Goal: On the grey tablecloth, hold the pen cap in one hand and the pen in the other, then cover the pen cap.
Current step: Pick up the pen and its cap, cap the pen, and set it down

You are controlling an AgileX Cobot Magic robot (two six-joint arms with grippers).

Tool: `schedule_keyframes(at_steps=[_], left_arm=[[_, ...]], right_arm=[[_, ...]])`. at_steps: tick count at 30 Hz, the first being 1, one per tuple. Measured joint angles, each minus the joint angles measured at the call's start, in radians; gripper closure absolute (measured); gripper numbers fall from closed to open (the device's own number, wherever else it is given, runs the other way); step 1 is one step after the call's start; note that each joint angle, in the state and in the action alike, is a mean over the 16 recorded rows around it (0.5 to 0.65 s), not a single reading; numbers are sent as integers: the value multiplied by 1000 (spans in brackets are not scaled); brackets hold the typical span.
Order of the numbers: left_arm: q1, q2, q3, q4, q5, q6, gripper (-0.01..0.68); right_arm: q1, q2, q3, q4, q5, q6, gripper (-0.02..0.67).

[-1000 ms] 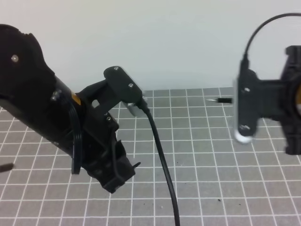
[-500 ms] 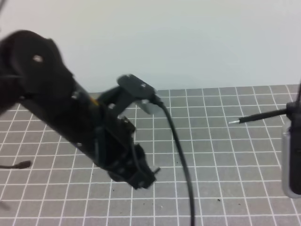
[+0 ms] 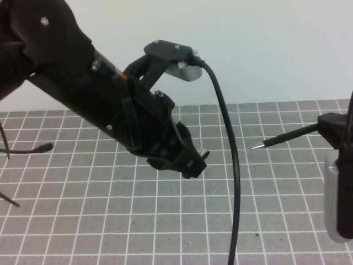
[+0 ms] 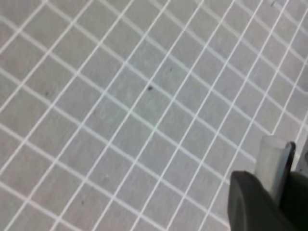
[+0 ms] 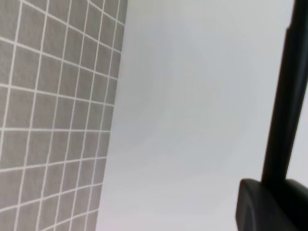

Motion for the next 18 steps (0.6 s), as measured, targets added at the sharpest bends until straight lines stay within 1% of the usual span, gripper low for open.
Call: schedule_keyframes(at_steps=[6, 18], left_arm=[[0, -1, -39, 19, 1, -14, 588], [0, -1, -40, 90, 3, -42, 588]], right_arm=[[8, 0, 0, -13, -9, 11, 652], [8, 0, 0, -19, -18, 30, 648]])
